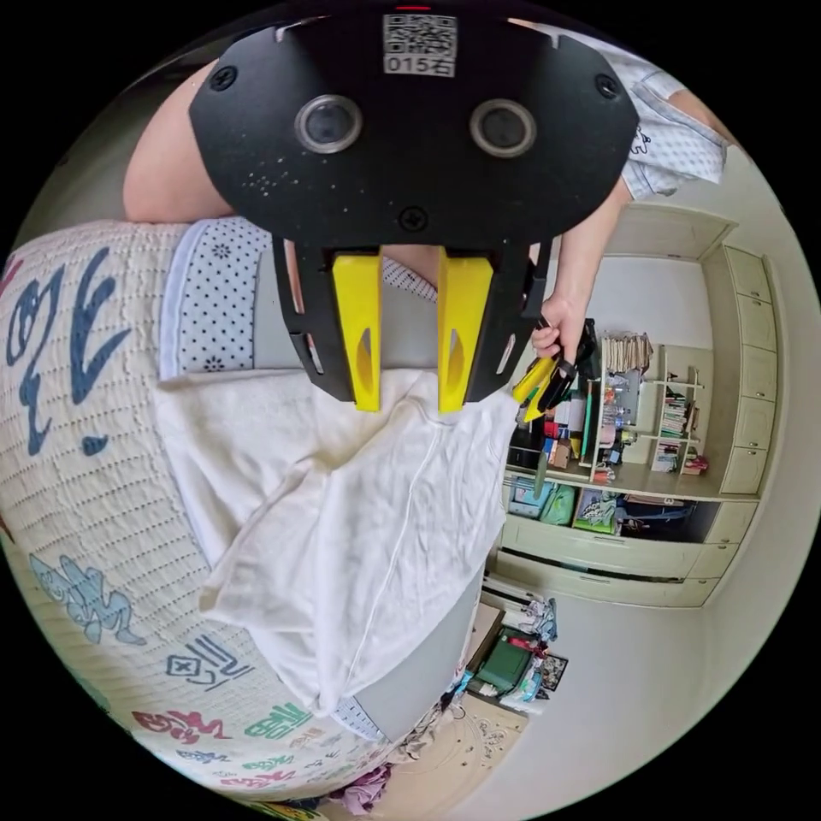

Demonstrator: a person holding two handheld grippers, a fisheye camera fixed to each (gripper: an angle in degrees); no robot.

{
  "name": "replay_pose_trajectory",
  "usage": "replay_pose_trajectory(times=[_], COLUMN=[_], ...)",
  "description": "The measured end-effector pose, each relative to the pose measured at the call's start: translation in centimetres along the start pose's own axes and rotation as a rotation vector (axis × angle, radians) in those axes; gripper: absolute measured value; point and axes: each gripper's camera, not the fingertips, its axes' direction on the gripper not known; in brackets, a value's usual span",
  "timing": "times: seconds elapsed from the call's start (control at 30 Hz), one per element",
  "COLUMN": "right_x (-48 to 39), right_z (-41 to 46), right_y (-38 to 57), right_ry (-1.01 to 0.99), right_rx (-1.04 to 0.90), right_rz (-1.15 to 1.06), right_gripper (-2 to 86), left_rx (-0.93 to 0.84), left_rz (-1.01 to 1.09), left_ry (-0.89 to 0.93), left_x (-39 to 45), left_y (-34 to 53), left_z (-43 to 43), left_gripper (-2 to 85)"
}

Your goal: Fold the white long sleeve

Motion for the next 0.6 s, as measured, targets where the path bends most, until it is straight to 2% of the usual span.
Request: replay_pose_trajectory(times=[0.2,0.27,0.43,0.6], right_x=[-2.3,-3.8,-7.0,-10.5], right_z=[5.0,5.7,9.3,9.4], right_y=[-0.6,0.1,0.6,1.9], right_ry=[0.008,0.036,0.155,0.186], right_rx=[0.014,0.034,0.0,0.075], right_rz=[0.014,-0.025,-0.088,-0.127], right_gripper=[2.4,0.8,0.9,5.9], left_rx=[-0.144,-0.122,-0.165,-0.105], left_rz=[0.149,0.198,0.3,0.325], left_ry=[-0.079,-0.065,-0.181,-0.163], left_x=[1.6,2.0,3.1,3.4], left_y=[-2.3,-2.3,-1.7,-1.1], left_z=[4.3,3.8,5.7,4.6], left_gripper=[3.7,2.8,3.2,6.8])
